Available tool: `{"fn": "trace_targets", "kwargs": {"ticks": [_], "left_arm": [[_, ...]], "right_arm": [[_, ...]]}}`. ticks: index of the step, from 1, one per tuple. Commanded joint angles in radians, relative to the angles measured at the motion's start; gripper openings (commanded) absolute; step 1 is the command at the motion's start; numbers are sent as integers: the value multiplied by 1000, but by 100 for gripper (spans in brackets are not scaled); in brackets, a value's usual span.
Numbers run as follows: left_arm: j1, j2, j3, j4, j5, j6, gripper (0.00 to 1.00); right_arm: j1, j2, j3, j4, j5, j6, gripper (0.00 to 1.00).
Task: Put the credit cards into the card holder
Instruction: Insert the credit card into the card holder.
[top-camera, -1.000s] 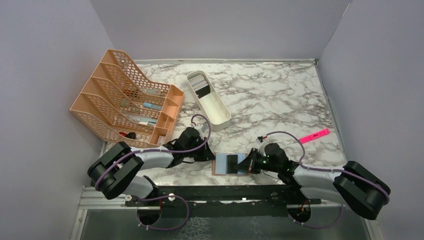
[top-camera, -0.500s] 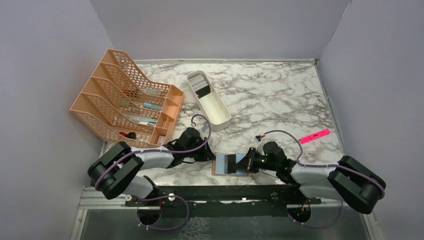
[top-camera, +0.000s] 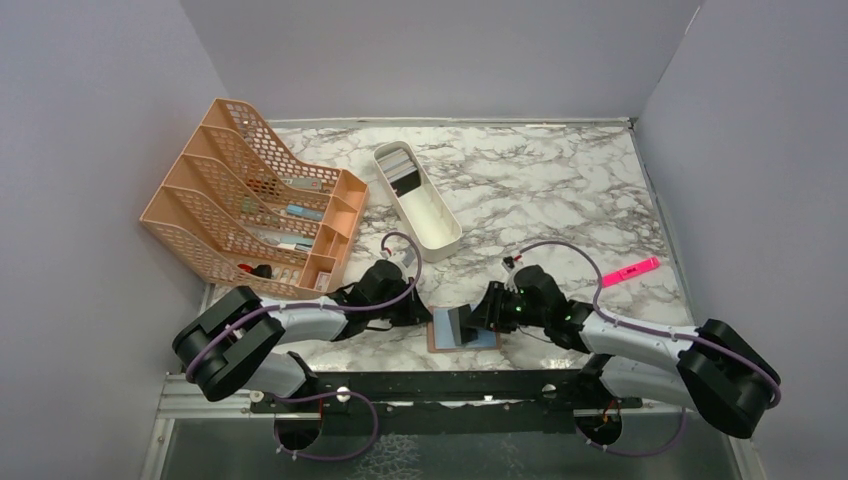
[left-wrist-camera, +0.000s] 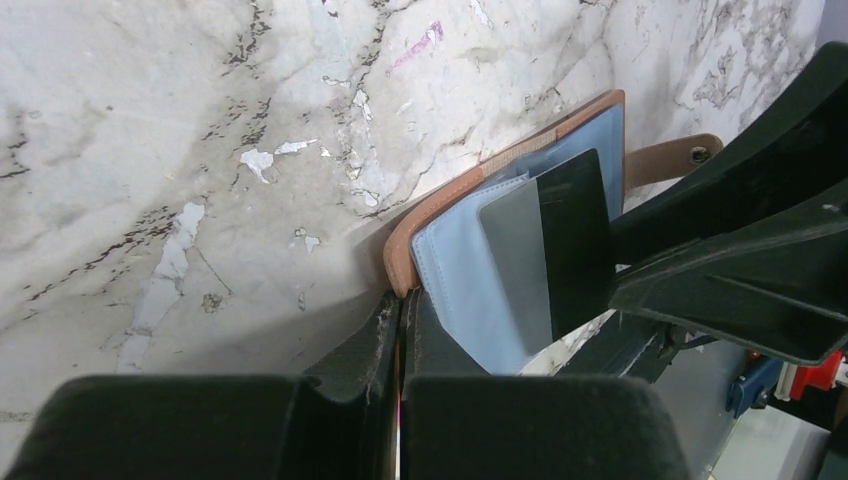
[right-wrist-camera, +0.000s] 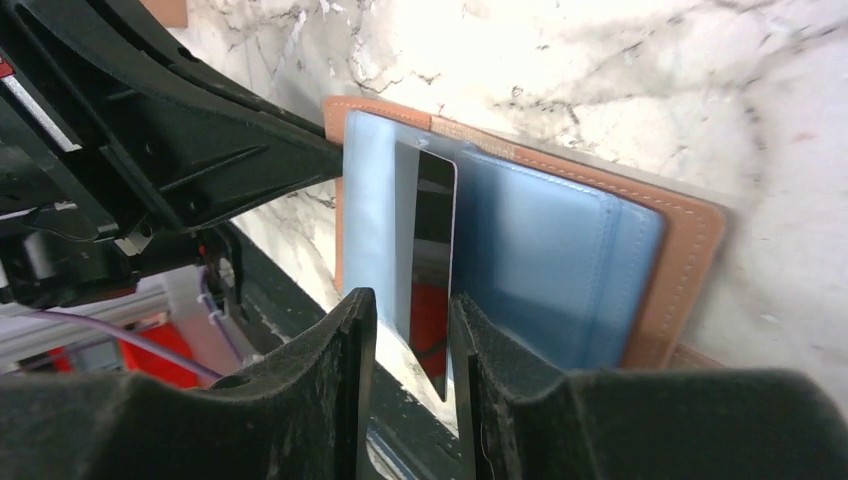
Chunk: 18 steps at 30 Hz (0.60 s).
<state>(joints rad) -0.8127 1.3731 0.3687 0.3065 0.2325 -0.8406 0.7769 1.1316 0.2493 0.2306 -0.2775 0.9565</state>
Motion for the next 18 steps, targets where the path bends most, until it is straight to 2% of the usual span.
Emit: {"fn": "trace_targets", "kwargs": {"ticks": [1, 10, 18], "left_arm": [[-19, -23, -25, 0, -41, -18, 0], [-34, -50, -47, 5, -67, -35, 0], [-40, -60, -51, 5, -78, -44, 0]], "right_arm": [[-2, -57, 41, -231, 91, -102, 39], [-1, -17, 50, -190, 51, -100, 42], [1, -4, 55, -116, 14, -102, 40]]}}
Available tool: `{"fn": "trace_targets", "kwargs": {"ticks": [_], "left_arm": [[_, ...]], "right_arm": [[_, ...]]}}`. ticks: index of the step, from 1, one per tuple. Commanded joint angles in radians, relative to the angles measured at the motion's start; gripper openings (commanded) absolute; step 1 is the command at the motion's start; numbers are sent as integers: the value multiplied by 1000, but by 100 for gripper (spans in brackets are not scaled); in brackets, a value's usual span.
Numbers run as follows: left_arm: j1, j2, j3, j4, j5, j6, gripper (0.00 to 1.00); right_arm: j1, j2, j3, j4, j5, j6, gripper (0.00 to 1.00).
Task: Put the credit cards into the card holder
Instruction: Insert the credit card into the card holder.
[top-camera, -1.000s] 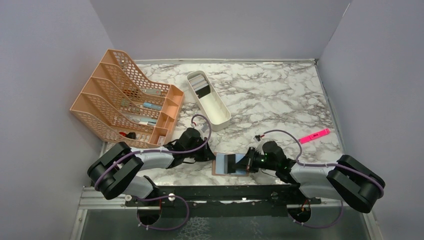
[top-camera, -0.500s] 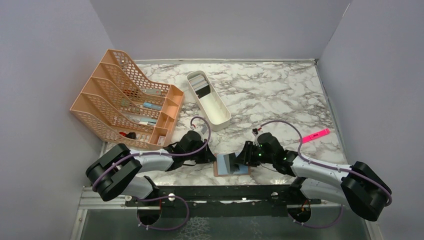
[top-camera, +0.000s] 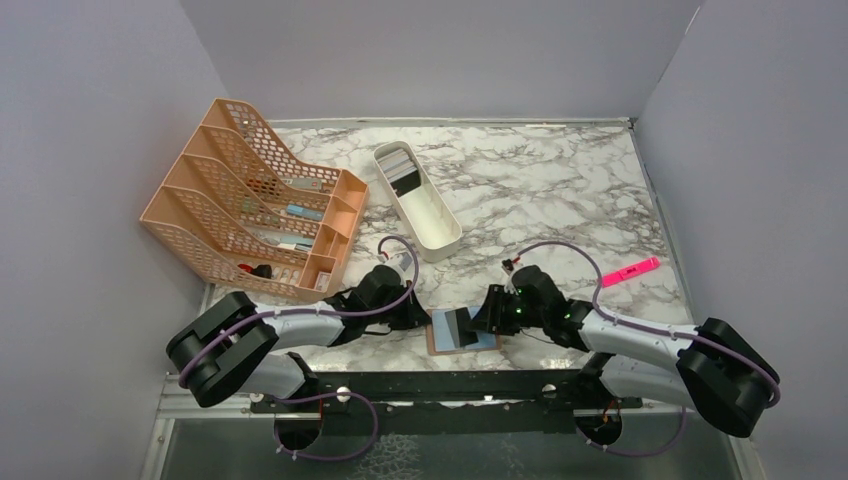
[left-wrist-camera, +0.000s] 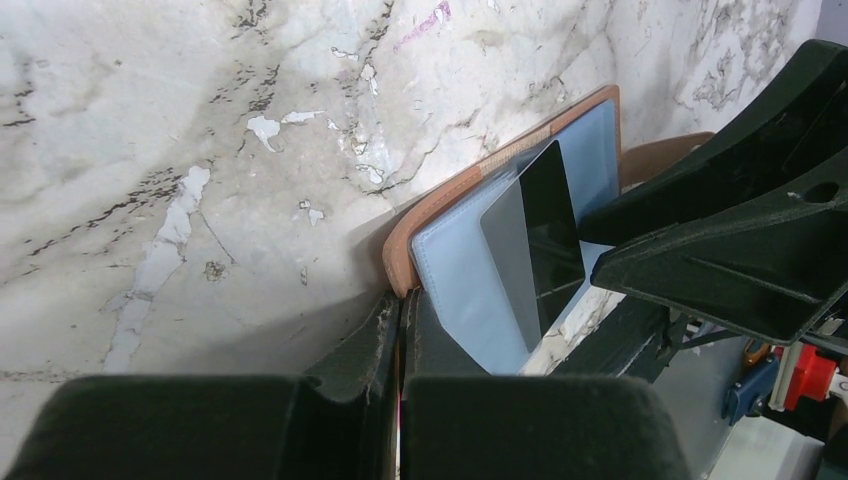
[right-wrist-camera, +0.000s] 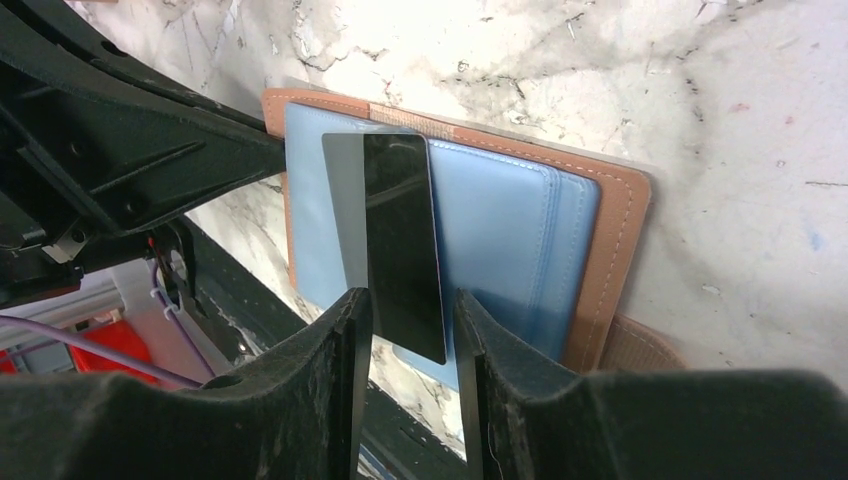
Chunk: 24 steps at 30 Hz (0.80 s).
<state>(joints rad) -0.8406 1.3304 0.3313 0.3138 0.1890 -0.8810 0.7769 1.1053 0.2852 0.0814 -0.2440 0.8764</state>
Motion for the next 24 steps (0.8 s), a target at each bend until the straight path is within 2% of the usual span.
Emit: {"fn": "trace_targets", "kwargs": {"ticks": [1, 8, 24], "left_arm": [[-11, -17, -14, -2, -34, -4, 0], [-18, -26, -15, -2, -40, -11, 0], [-45, -3, 6, -2, -66, -29, 0]], "right_arm": [[1, 32, 22, 43, -25, -23, 40], [12, 137, 59, 108, -60, -32, 39], [48, 235, 47, 275, -138, 28, 34]]}}
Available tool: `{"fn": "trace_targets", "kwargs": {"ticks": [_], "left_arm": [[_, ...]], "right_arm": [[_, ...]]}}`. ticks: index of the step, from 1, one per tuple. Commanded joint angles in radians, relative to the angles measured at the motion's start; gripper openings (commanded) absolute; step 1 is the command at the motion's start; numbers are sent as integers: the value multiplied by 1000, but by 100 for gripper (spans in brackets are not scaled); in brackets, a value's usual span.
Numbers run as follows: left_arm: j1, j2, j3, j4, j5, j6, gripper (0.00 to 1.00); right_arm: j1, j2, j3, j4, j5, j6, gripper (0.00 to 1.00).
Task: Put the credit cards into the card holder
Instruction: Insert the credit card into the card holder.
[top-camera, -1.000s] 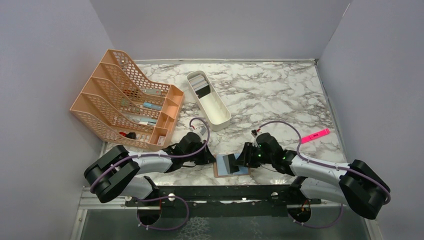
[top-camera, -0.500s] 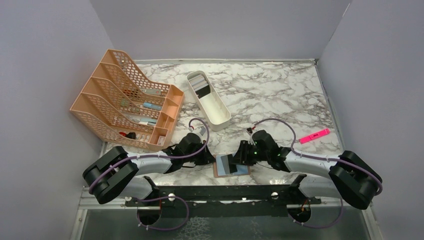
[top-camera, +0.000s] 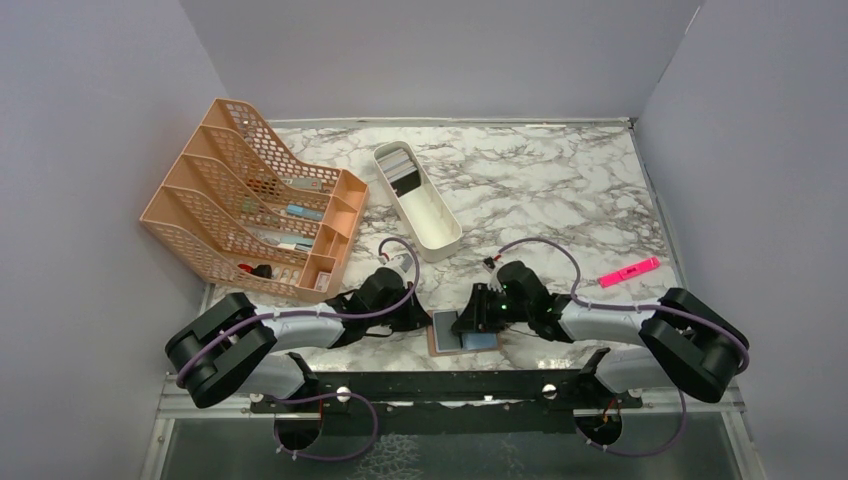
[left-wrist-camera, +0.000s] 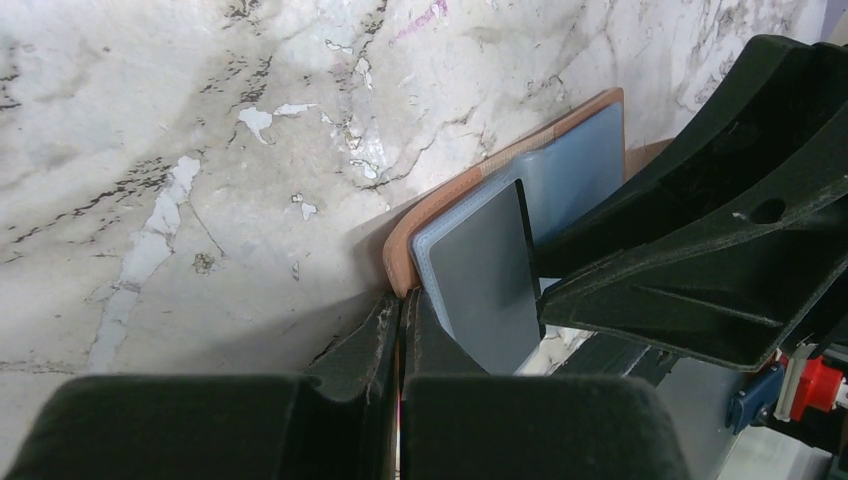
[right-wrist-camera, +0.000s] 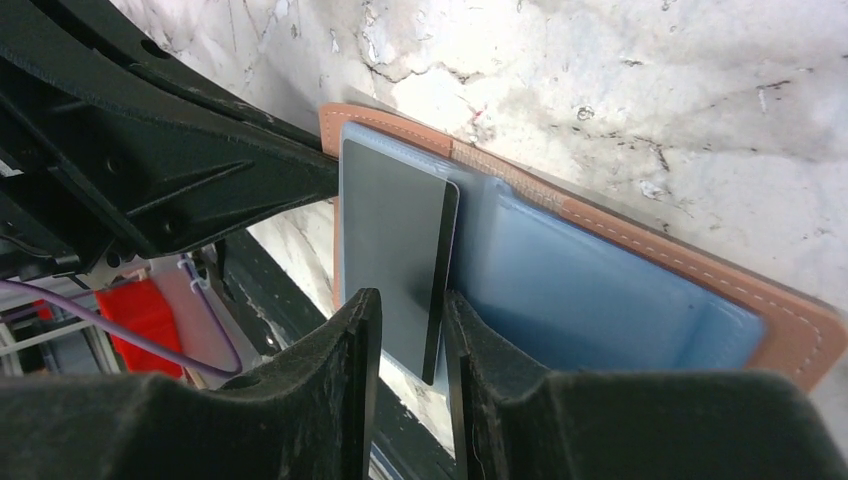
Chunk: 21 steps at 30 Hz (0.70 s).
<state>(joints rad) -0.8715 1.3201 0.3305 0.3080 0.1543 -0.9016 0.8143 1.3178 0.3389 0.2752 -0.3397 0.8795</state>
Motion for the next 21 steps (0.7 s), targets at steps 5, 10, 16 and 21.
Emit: {"fn": "trace_targets", "kwargs": {"ticks": [5, 10, 16, 21], "left_arm": [[-20, 16, 12, 3, -39, -11, 0], [-23, 9, 12, 0, -47, -13, 0], [-23, -6, 11, -8, -52, -16, 0], [-25, -4, 13, -10, -48, -14, 0]], "right_arm": [[13, 26, -8, 85, -39, 26, 31], [13, 12, 0, 61, -30, 19, 28], [13, 6, -4, 72, -32, 12, 28], [13, 66, -6, 131, -71, 10, 28]]}}
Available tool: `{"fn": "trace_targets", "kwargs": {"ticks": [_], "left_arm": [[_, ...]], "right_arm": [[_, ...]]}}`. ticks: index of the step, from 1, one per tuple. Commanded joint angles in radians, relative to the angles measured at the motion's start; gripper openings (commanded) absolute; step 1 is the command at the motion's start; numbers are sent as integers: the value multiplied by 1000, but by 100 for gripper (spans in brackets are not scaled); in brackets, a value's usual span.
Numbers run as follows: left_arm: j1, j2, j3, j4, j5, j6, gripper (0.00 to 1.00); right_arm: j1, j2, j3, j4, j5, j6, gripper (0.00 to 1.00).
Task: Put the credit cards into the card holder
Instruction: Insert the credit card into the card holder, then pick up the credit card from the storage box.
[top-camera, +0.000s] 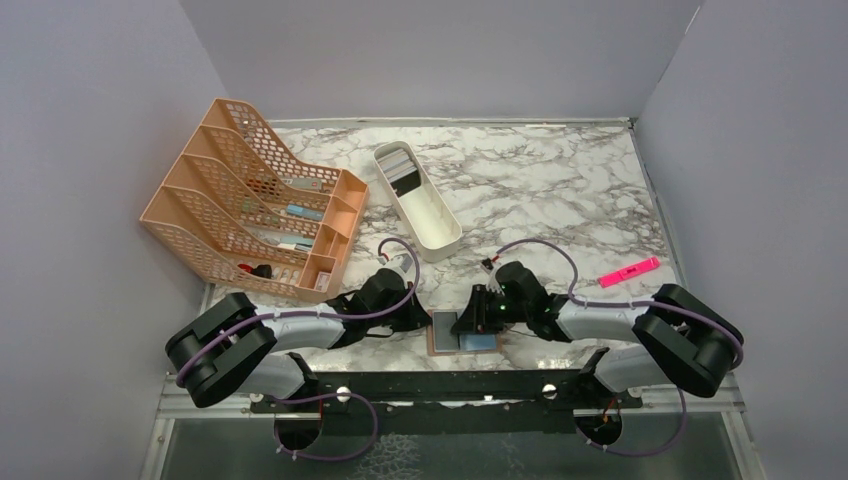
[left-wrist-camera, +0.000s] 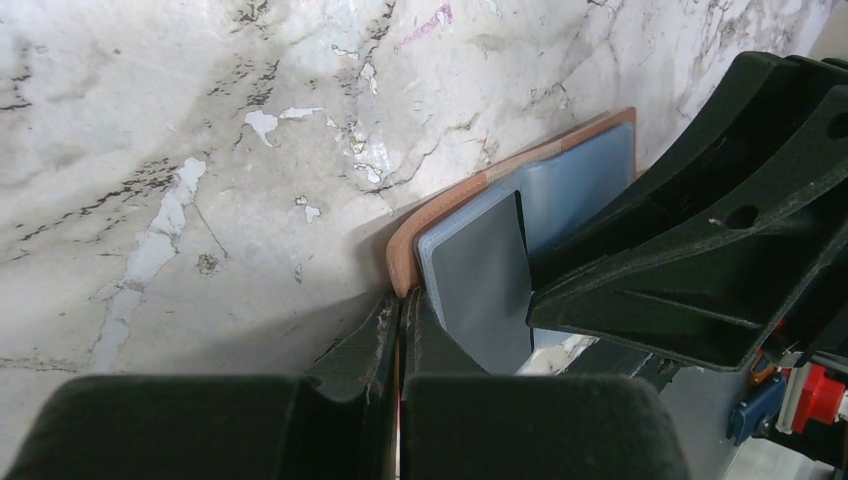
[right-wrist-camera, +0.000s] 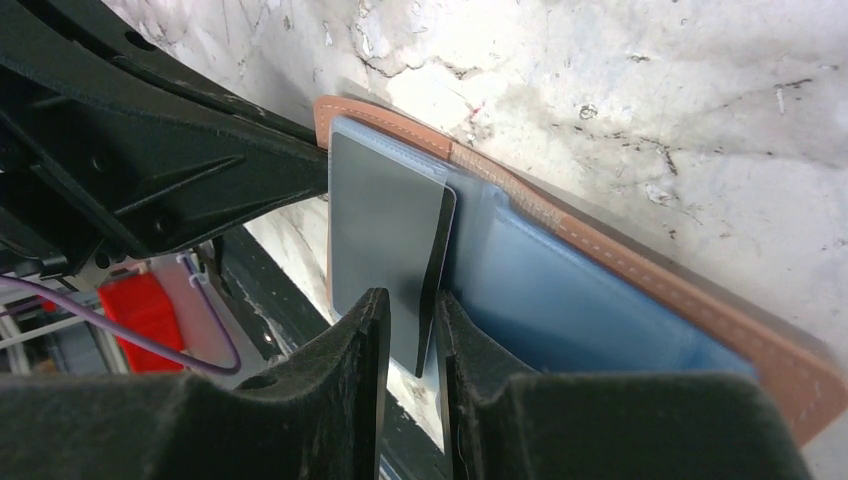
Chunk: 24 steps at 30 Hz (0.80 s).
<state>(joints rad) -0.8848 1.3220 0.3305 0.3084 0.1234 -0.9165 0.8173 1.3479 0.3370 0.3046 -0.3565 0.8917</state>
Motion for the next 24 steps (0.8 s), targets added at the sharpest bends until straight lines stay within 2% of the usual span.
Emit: {"fn": "trace_targets", "kwargs": {"ticks": [1, 5, 7, 12, 16, 20, 24], "left_arm": [[-11, -6, 14, -14, -18, 2, 0], [-12, -14, 27, -54, -38, 12, 0], [-12, -30, 33, -80, -52, 15, 6], [-12, -112, 40, -154, -110, 18, 22], [-12, -187, 73, -242, -163, 48, 29], [-12, -236, 164, -362, -243, 128, 38], [-10, -209, 332, -502, -360, 256, 52]], "right_arm": [[10, 42, -1, 102, -57, -7, 28], [10, 26, 15, 51, -40, -38, 28], [10, -6, 19, 6, -19, -48, 28], [10, -124, 24, -133, 50, -75, 37], [10, -212, 26, -230, 98, -94, 38], [10, -287, 19, -295, 142, -103, 38], [10, -356, 18, -346, 185, -120, 39]]}}
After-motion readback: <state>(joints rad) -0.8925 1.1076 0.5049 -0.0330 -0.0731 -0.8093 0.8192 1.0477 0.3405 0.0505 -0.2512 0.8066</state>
